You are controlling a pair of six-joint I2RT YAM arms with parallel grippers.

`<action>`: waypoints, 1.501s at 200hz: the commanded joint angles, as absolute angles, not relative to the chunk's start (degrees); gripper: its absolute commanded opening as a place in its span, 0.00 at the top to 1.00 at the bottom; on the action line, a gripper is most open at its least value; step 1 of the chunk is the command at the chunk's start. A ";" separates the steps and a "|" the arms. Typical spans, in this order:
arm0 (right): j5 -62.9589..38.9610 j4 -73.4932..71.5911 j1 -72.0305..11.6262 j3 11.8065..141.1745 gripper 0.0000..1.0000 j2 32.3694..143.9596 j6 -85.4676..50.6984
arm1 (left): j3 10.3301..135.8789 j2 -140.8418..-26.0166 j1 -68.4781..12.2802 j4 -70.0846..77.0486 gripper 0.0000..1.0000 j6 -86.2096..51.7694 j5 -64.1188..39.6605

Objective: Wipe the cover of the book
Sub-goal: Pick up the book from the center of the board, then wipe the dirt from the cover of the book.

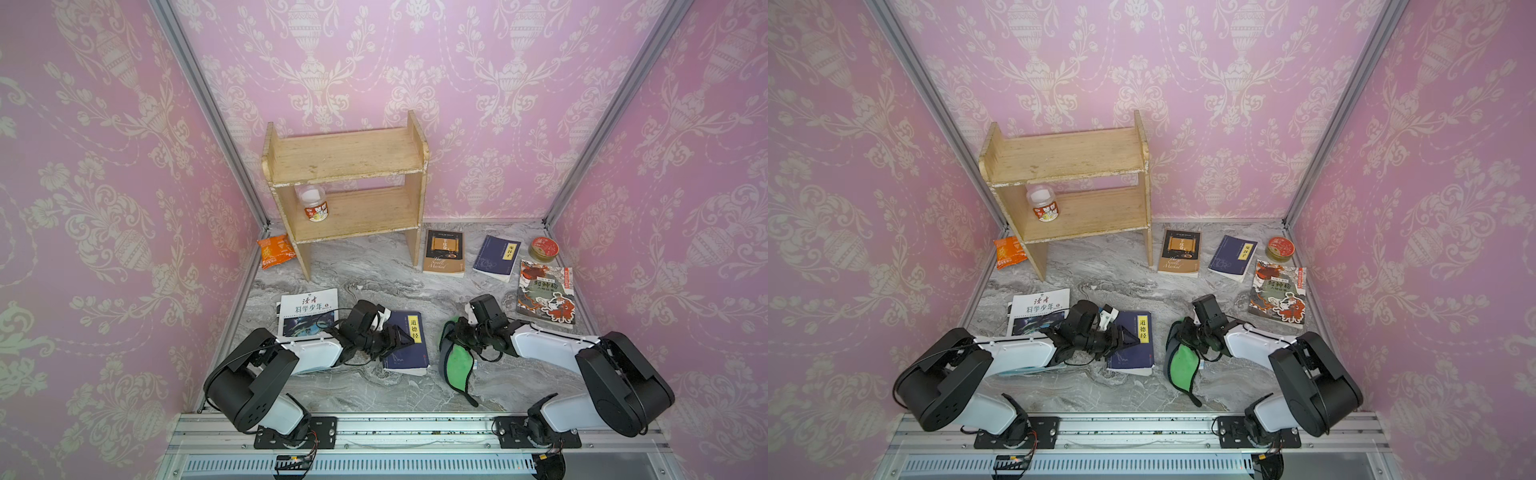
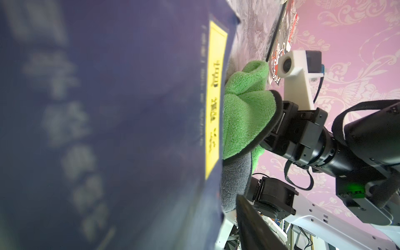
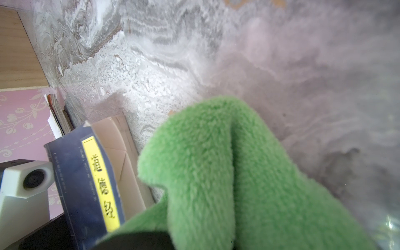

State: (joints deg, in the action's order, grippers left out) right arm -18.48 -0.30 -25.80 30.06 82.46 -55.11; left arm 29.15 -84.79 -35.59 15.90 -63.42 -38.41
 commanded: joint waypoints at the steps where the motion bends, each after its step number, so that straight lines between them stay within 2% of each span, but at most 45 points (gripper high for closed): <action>1: -15.49 9.95 -26.96 27.60 1.00 85.38 -53.24 | 32.27 -82.58 -34.63 7.19 0.28 -57.17 -41.23; 12: -15.05 10.73 -27.24 28.25 1.00 85.06 -53.17 | 33.33 -81.95 -34.46 4.48 0.25 -55.65 -41.50; 23: -14.65 11.20 -27.42 28.53 1.00 84.84 -53.22 | 33.62 -81.12 -34.24 2.64 0.26 -54.87 -41.23; 38: -14.61 11.25 -27.42 28.62 1.00 84.79 -53.42 | 33.30 -80.10 -33.78 1.64 0.37 -54.60 -41.66; 70: -14.88 11.05 -27.75 29.17 1.00 85.32 -53.48 | 33.14 -77.45 -31.77 -3.26 0.48 -52.10 -42.64; 94: -14.85 11.14 -28.38 30.08 1.00 85.76 -53.44 | 32.71 -75.39 -30.68 -4.87 0.68 -51.45 -42.29; 107: -14.98 11.18 -28.74 30.71 1.00 86.10 -53.53 | 32.29 -75.02 -30.59 -4.21 0.75 -51.72 -41.86; 169: -10.76 18.93 -30.79 39.14 1.00 82.14 -49.23 | 31.80 -76.70 -30.65 0.31 0.94 -52.07 -42.01; 193: -7.51 21.76 -32.39 44.05 1.00 79.86 -46.05 | 31.97 -79.53 -33.75 6.51 1.00 -52.42 -38.79; 230: -5.88 22.88 -33.48 49.72 1.00 80.64 -42.42 | 32.74 -87.19 -40.75 14.89 1.00 -52.96 -33.25; 252: -6.23 22.21 -33.59 50.58 1.00 84.69 -41.26 | 31.56 -91.98 -42.05 22.00 1.00 -55.16 -33.15; 300: -7.82 18.45 -33.65 49.56 1.00 94.54 -40.12 | 30.59 -94.85 -42.93 23.76 1.00 -55.39 -33.19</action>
State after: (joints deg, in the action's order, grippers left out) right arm -6.96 20.08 -33.26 50.17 90.50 -42.02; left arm 31.59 -93.82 -42.59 20.62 -54.76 -35.05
